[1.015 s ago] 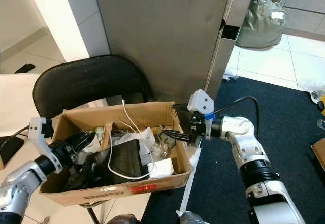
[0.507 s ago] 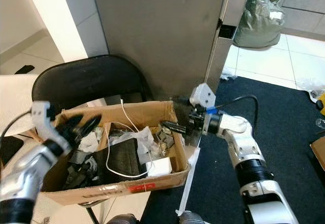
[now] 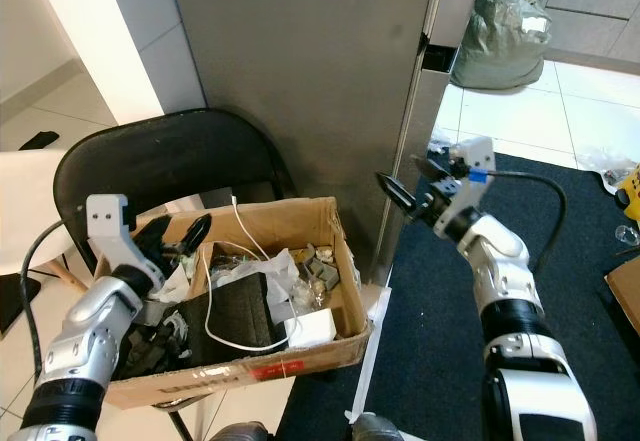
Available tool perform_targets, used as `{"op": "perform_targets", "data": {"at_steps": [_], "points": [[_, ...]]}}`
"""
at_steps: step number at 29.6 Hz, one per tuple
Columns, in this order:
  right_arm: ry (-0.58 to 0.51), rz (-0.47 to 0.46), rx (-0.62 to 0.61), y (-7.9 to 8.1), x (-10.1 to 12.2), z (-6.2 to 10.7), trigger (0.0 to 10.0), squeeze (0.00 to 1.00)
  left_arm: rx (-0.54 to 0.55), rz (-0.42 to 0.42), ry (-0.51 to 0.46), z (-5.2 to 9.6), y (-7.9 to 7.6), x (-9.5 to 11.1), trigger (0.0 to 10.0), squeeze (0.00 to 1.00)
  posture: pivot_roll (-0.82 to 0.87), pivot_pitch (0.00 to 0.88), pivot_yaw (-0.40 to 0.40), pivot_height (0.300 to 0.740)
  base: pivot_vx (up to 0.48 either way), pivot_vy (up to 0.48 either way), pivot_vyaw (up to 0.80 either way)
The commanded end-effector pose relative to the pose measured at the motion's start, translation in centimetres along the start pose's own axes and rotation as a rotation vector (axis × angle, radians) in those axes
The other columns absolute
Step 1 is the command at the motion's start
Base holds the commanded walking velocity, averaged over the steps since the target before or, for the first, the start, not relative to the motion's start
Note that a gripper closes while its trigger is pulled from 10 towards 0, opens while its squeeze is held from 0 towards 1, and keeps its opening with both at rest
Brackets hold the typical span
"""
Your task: Picking trash to rubbish bin
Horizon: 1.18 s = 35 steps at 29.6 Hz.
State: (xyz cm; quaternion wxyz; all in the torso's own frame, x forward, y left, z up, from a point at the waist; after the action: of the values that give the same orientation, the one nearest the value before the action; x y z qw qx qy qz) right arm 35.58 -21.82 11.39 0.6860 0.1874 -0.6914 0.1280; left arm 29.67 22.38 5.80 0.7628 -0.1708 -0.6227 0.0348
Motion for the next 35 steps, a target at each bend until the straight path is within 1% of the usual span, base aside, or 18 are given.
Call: {"op": "perform_targets", "data": {"at_steps": [1, 3, 4, 5, 6, 8, 9, 12, 13, 14, 16, 17, 18, 19, 21, 22, 26, 35], "points": [[0.017, -0.004, -0.069, -0.9, -0.4, 0.4, 10.0, 0.00, 0.057, -0.026, -0.004, 0.4, 1.4, 0.3, 10.0, 0.00, 0.04, 0.000, 0.002, 0.740, 0.000, 0.000, 0.00], [0.052, -0.009, -0.143, -1.9, -1.1, 1.0, 10.0, 0.00, 0.099, -0.038, -0.004, 0.5, 2.2, 0.4, 10.0, 0.00, 0.04, 0.000, 0.002, 0.740, 0.000, 0.000, 0.00], [0.052, -0.009, -0.143, -1.9, -1.1, 1.0, 10.0, 0.00, 0.099, -0.038, -0.004, 0.5, 2.2, 0.4, 10.0, 0.00, 0.04, 0.000, 0.002, 0.740, 0.000, 0.000, 0.00], [0.120, -0.018, -0.240, -3.1, -2.3, 2.1, 10.0, 0.00, 0.183, -0.070, 0.032, 0.8, 3.8, -0.3, 10.0, 0.00, 0.04, 0.000, 0.000, 0.740, 0.000, 0.000, 0.00], [0.146, -0.026, -0.274, -3.5, -2.7, 2.5, 10.0, 0.00, 0.215, -0.081, 0.050, 1.0, 4.4, -0.7, 10.0, 0.00, 0.04, 0.000, -0.001, 0.740, 0.000, 0.000, 0.00], [0.162, -0.032, -0.293, -3.7, -3.0, 2.8, 10.0, 0.00, 0.234, -0.088, 0.061, 1.1, 4.8, -0.9, 10.0, 0.00, 0.04, 0.000, -0.001, 0.740, 0.000, 0.000, 0.00], [0.194, -0.069, -0.349, -4.2, -3.8, 3.5, 10.0, 0.00, 0.272, -0.115, 0.113, 1.4, 5.5, -1.9, 10.0, 0.00, 0.04, 0.000, -0.001, 0.740, 0.000, 0.000, 0.00], [0.213, -0.092, -0.388, -4.6, -4.3, 4.0, 10.0, 0.00, 0.296, -0.136, 0.147, 1.7, 6.0, -2.6, 10.0, 0.00, 0.04, 0.000, -0.001, 0.740, 0.000, 0.000, 0.00], [0.271, -0.092, -0.459, -5.2, -5.3, 5.1, 10.0, 0.00, 0.332, -0.143, 0.204, 2.2, 6.6, -3.8, 10.0, 0.00, 0.04, 0.000, -0.003, 0.740, 0.000, 0.000, 0.00], [0.271, -0.092, -0.459, -5.2, -5.3, 5.1, 10.0, 0.00, 0.332, -0.143, 0.204, 2.2, 6.6, -3.8, 10.0, 0.00, 0.04, 0.000, -0.003, 0.740, 0.000, 0.000, 0.00], [0.412, -0.059, -0.583, -6.1, -7.7, 8.0, 10.0, 0.00, 0.402, -0.126, 0.320, 3.7, 7.5, -6.5, 10.0, 0.00, 0.03, 0.000, 0.001, 0.740, 0.000, 0.000, 0.00], [0.412, -0.059, -0.583, -6.1, -7.7, 8.0, 10.0, 0.00, 0.402, -0.126, 0.320, 3.7, 7.5, -6.5, 10.0, 0.00, 0.03, 0.000, 0.001, 0.740, 0.000, 0.000, 0.00], [0.461, -0.053, -0.626, -6.4, -8.6, 9.4, 10.0, 0.00, 0.423, -0.117, 0.356, 4.4, 7.7, -7.4, 10.0, 0.00, 0.03, 0.000, -0.005, 0.740, 0.000, 0.000, 0.00], [0.461, -0.053, -0.626, -6.4, -8.6, 9.4, 10.0, 0.00, 0.423, -0.117, 0.356, 4.4, 7.7, -7.4, 10.0, 0.00, 0.03, 0.000, -0.005, 0.740, 0.000, 0.000, 0.00], [0.510, -0.065, -0.677, -6.6, -9.7, 11.3, 10.0, 0.00, 0.458, -0.103, 0.380, 5.3, 8.1, -8.2, 10.0, 0.00, 0.03, 0.000, -0.010, 0.740, 0.000, 0.000, 0.00], [0.510, -0.065, -0.677, -6.6, -9.7, 11.3, 10.0, 0.00, 0.458, -0.103, 0.380, 5.3, 8.1, -8.2, 10.0, 0.00, 0.03, 0.000, -0.010, 0.740, 0.000, 0.000, 0.00], [0.553, -0.068, -0.727, -6.8, -10.5, 12.6, 10.0, 0.00, 0.502, -0.118, 0.385, 5.8, 8.7, -8.4, 10.0, 0.00, 0.03, 0.000, -0.010, 0.740, 0.000, 0.000, 0.00], [0.543, -0.073, -0.713, -6.3, -10.6, 12.0, 10.0, 0.00, 0.530, -0.154, 0.335, 5.2, 9.3, -6.9, 10.0, 0.00, 0.03, 0.000, -0.010, 0.740, 0.000, 0.000, 0.00]]}}
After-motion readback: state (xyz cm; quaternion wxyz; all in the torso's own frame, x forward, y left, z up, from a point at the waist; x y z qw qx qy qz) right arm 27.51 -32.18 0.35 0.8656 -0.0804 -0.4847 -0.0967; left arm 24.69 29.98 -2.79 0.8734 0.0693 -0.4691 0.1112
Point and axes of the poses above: a point about 5 cm out from each wrist's last joint towards the gripper, its own z axis pointing back from the gripper into the wrist, its own x axis along the axis of the wrist's last joint, y = z × x, the point moved 2 cm from there along -z, pointing out of the wrist towards the gripper, and after that the axes turned 2 degrees about z, right-handed, at the moved point
